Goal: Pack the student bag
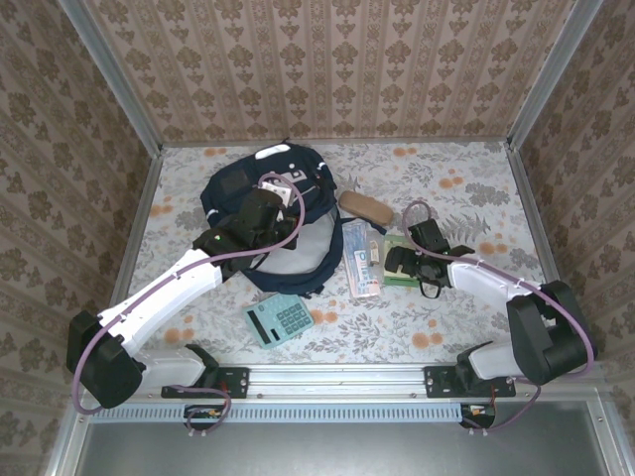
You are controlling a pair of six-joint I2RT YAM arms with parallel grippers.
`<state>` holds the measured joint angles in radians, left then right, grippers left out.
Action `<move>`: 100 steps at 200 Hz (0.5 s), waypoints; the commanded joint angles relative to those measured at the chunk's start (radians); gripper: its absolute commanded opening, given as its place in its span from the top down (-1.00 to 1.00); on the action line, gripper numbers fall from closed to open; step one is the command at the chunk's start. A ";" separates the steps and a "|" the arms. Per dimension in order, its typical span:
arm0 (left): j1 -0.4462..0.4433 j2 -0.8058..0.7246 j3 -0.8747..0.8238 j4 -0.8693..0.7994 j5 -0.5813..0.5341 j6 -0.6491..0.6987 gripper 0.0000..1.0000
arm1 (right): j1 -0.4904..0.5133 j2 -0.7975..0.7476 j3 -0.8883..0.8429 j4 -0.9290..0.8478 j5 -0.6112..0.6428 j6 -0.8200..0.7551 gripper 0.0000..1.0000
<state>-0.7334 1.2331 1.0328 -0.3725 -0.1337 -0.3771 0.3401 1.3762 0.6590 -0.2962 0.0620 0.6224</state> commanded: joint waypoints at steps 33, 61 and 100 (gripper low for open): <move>-0.005 -0.001 0.001 0.030 0.002 0.010 1.00 | 0.099 0.033 0.046 -0.125 0.150 -0.005 -0.99; -0.005 -0.002 0.002 0.029 0.001 0.009 1.00 | 0.150 0.021 0.057 -0.164 0.195 0.033 -0.99; -0.005 -0.005 0.003 0.026 0.001 0.009 1.00 | 0.222 0.029 0.060 -0.196 0.229 0.079 -0.99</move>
<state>-0.7334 1.2331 1.0328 -0.3725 -0.1337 -0.3771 0.5201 1.4040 0.7010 -0.4294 0.2302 0.6567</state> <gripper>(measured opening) 0.038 0.995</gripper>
